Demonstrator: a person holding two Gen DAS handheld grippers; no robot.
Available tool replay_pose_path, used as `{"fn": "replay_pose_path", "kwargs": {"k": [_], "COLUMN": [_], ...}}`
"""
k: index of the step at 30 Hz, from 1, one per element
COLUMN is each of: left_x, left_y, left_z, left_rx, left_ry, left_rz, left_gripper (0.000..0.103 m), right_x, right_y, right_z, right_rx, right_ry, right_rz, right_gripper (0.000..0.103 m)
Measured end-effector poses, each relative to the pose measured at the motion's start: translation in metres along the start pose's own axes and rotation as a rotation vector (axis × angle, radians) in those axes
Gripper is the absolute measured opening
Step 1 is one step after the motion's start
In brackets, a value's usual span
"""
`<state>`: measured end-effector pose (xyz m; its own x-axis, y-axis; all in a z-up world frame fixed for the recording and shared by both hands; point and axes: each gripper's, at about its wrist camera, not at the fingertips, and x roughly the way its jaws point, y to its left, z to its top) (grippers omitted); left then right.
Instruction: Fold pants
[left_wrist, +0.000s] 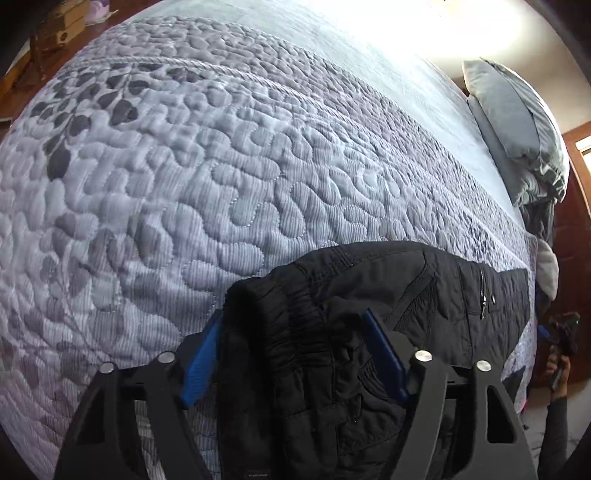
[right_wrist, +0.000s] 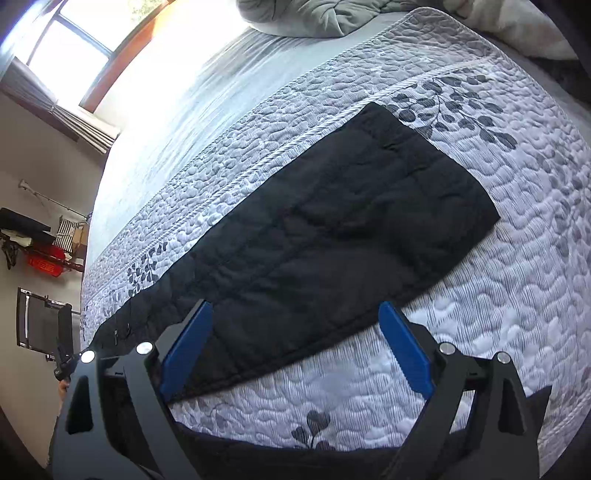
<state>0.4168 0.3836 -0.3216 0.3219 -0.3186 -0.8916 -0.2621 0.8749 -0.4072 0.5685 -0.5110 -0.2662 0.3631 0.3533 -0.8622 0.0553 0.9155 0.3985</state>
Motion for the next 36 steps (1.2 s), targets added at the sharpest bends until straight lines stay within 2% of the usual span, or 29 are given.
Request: {"fn": "replay_pose_path", "kwargs": {"k": [2, 4, 6, 10, 13, 16, 23, 27, 29, 30, 31, 33, 36], "left_x": [0.004, 0.004, 0.002, 0.002, 0.002, 0.002, 0.005, 0.008, 0.008, 0.008, 0.007, 0.006, 0.001], "left_y": [-0.004, -0.002, 0.0, 0.003, 0.005, 0.008, 0.011, 0.012, 0.012, 0.012, 0.011, 0.009, 0.005], "left_z": [0.0, 0.002, 0.003, 0.004, 0.002, -0.001, -0.003, -0.003, -0.003, -0.003, -0.003, -0.004, -0.007], "left_rx": [0.022, 0.006, -0.014, -0.041, -0.06, -0.079, -0.096, -0.112, -0.121, -0.121, -0.12, -0.129, -0.127], "left_ry": [0.008, 0.003, -0.006, -0.033, -0.05, -0.059, -0.062, -0.061, -0.065, -0.068, -0.072, -0.086, -0.107], "left_rz": [0.024, 0.016, -0.005, 0.001, -0.006, -0.005, -0.004, -0.006, -0.007, -0.004, 0.003, 0.009, 0.026], "left_gripper": [0.064, 0.051, 0.044, 0.034, 0.033, 0.033, 0.033, 0.033, 0.033, 0.033, 0.032, 0.029, 0.024], "right_x": [0.007, 0.011, 0.014, 0.025, 0.048, 0.075, 0.111, 0.123, 0.122, 0.12, 0.117, 0.105, 0.088], "right_y": [-0.003, -0.01, -0.019, -0.039, -0.055, -0.061, -0.065, -0.061, -0.06, -0.062, -0.065, -0.063, -0.059], "right_z": [0.021, 0.044, 0.069, 0.113, 0.139, 0.155, 0.169, 0.172, 0.173, 0.174, 0.175, 0.173, 0.17], "right_rx": [-0.014, -0.019, -0.029, -0.042, -0.053, -0.089, -0.167, -0.202, -0.195, -0.177, -0.161, -0.175, -0.183], "right_ry": [0.01, 0.008, 0.002, -0.009, 0.024, 0.062, 0.119, 0.153, 0.145, 0.138, 0.139, 0.112, 0.07], "right_rz": [-0.012, -0.025, -0.041, -0.084, -0.129, -0.132, -0.08, -0.098, -0.086, -0.076, -0.048, -0.036, -0.051], "right_gripper": [0.091, 0.091, 0.091, 0.091, 0.091, 0.091, 0.091, 0.09, 0.071, 0.049, 0.019, 0.012, 0.009]}}
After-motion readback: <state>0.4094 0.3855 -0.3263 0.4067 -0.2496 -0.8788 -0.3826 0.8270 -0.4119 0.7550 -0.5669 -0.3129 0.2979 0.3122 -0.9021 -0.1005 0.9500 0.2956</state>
